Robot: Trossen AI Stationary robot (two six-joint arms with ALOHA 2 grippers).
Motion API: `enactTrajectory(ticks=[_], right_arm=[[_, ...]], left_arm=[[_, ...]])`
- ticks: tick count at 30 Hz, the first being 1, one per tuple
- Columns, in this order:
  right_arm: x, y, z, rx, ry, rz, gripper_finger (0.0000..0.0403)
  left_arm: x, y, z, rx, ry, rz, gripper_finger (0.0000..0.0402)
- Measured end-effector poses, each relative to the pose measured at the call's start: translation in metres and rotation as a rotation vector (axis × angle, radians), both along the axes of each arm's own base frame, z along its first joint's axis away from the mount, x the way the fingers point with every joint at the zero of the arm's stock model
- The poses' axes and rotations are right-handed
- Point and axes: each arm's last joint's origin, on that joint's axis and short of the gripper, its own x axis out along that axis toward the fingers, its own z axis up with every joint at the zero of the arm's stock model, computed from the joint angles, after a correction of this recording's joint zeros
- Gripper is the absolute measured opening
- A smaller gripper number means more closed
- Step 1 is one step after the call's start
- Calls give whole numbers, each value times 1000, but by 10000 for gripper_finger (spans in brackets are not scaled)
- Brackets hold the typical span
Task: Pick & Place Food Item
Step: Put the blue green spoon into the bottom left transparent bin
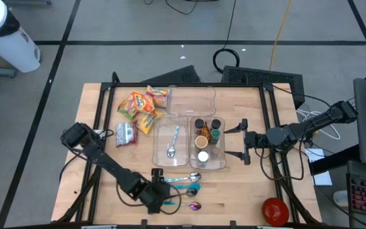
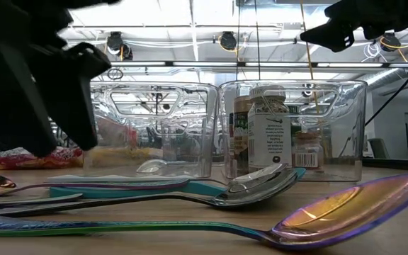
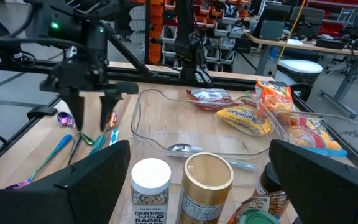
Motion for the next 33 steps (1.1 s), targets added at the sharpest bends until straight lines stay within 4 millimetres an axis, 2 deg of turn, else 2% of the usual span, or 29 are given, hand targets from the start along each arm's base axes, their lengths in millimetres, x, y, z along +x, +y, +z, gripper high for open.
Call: enactTrajectory(ticks=[6, 17, 22, 26, 33], right_arm=[[0, 0, 0, 0, 1, 0, 380], [0, 0, 0, 0, 1, 1, 380], [0, 0, 0, 0, 0, 1, 380], [0, 0, 0, 0, 0, 1, 380], [0, 0, 0, 0, 1, 1, 380]], left_arm=[[0, 8, -3, 17, 33, 68, 223], [7, 9, -24, -17, 103, 112, 223], [8, 7, -25, -64, 113, 100, 223], [10, 1, -24, -138, 126, 6, 223], [11, 6, -21, -72, 88, 11, 223]])
